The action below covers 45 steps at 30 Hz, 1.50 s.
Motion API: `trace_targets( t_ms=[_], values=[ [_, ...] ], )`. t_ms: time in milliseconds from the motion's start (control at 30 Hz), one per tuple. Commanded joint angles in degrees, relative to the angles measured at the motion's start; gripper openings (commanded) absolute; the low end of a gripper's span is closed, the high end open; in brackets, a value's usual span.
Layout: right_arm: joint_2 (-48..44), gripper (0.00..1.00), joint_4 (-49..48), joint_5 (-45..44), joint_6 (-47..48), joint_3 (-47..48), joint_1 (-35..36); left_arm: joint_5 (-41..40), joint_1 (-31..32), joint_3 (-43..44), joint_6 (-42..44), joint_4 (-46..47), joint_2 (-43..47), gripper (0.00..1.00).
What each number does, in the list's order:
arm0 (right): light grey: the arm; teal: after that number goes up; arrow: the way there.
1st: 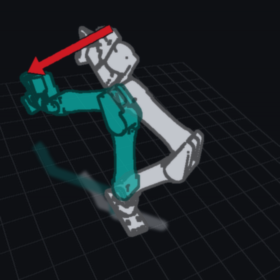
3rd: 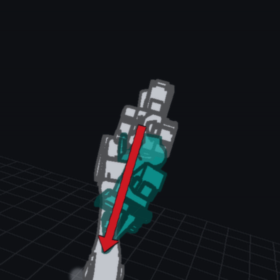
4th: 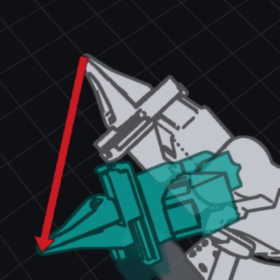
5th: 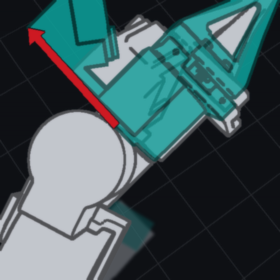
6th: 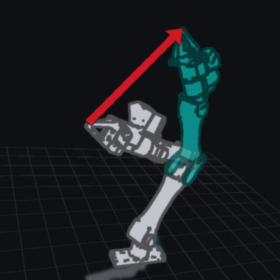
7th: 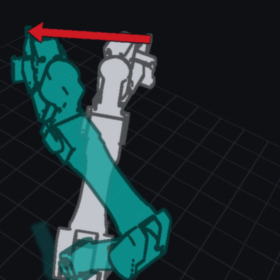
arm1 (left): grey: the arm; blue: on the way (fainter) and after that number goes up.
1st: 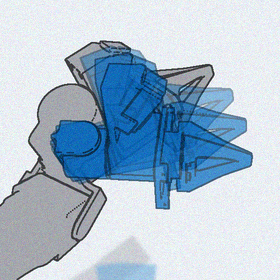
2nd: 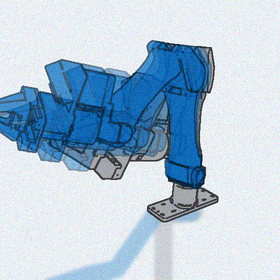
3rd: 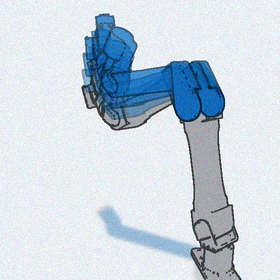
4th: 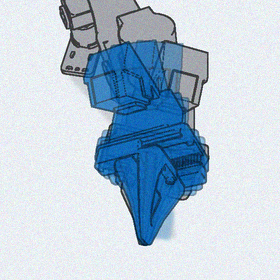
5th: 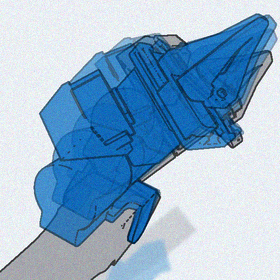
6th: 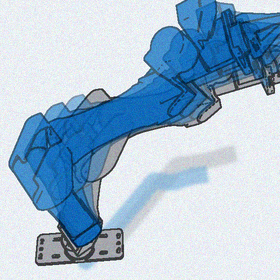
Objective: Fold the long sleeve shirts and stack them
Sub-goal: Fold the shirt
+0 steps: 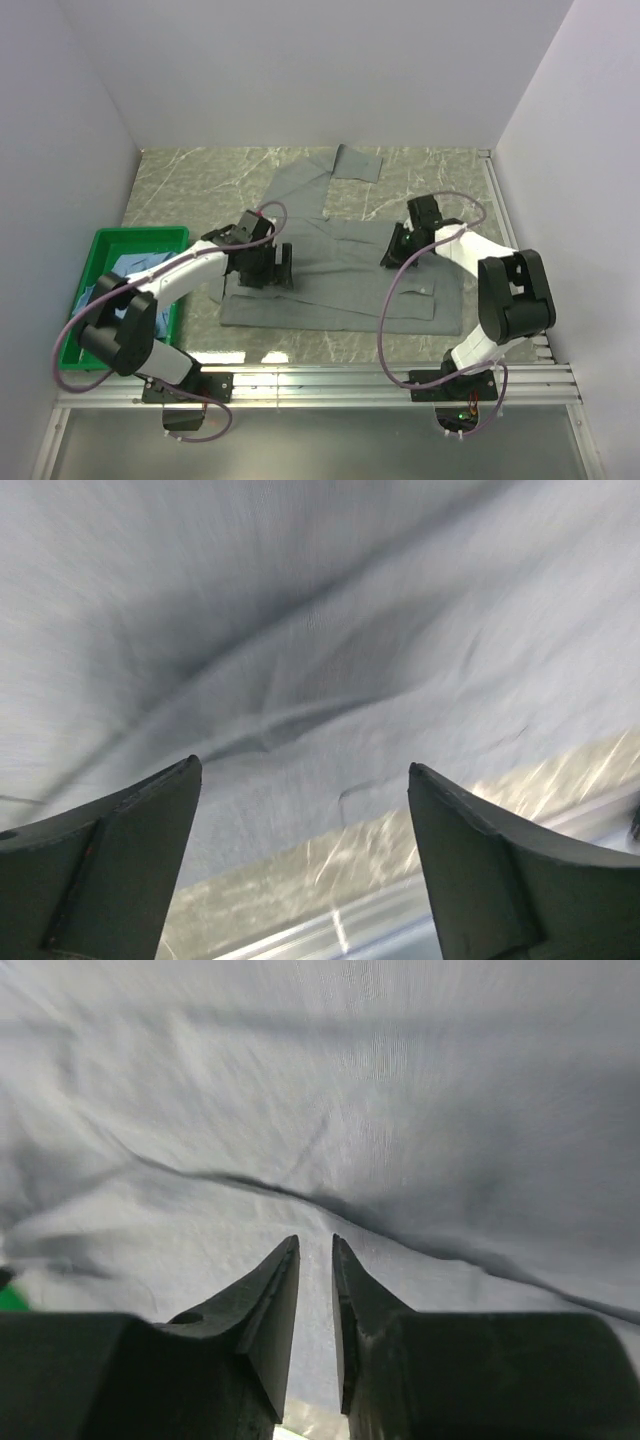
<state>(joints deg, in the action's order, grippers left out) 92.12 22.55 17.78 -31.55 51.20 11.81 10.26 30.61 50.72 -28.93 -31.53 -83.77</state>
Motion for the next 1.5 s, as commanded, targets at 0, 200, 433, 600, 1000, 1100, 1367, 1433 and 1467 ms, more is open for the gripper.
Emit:
trace_targets(
  t_ms=[0, 200, 433, 600, 1000, 1100, 1367, 1433, 1467],
  values=[
    [-4.6, 0.29, 7.0, -12.7, 5.3, 8.4, -0.8, -10.1, -0.6, 7.0, -1.7, 0.0, 3.7, 0.93],
    [-2.6, 0.6, 13.1, -25.1, 3.7, 19.8, -3.0, -21.8, -7.2, 16.9, -6.0, -0.3, -2.1, 0.99],
    [-1.2, 0.63, 15.5, -25.4, 4.2, 20.6, -3.9, -22.1, -10.1, 24.7, -5.7, -2.2, -10.7, 0.99],
    [-5.4, 0.63, 15.3, -23.4, 2.9, 12.2, -4.7, -20.5, -10.1, 22.9, -6.7, 0.7, -11.6, 0.99],
    [-16.4, 0.61, 11.8, -16.6, -4.4, -6.3, -10.7, -16.2, -10.1, 18.7, -7.1, 6.3, -12.5, 0.99],
    [-17.3, 0.59, 8.8, -12.8, -4.3, -6.9, -11.5, -17.2, -10.1, 19.4, -7.8, 6.4, -13.8, 0.99],
    [-11.0, 0.57, 10.2, -20.4, 0.1, 6.9, -13.3, -19.2, -13.3, 26.2, -6.3, 6.8, -17.7, 0.99],
    [-7.2, 0.57, 11.2, -22.7, 0.2, 11.6, -13.4, -20.6, -13.9, 28.4, -4.9, 6.3, -20.4, 0.99],
    [-5.8, 0.57, 11.5, -23.5, 0.3, 13.1, -13.6, -20.9, -14.2, 30.2, -3.5, 6.2, -21.3, 0.99]
  ],
)
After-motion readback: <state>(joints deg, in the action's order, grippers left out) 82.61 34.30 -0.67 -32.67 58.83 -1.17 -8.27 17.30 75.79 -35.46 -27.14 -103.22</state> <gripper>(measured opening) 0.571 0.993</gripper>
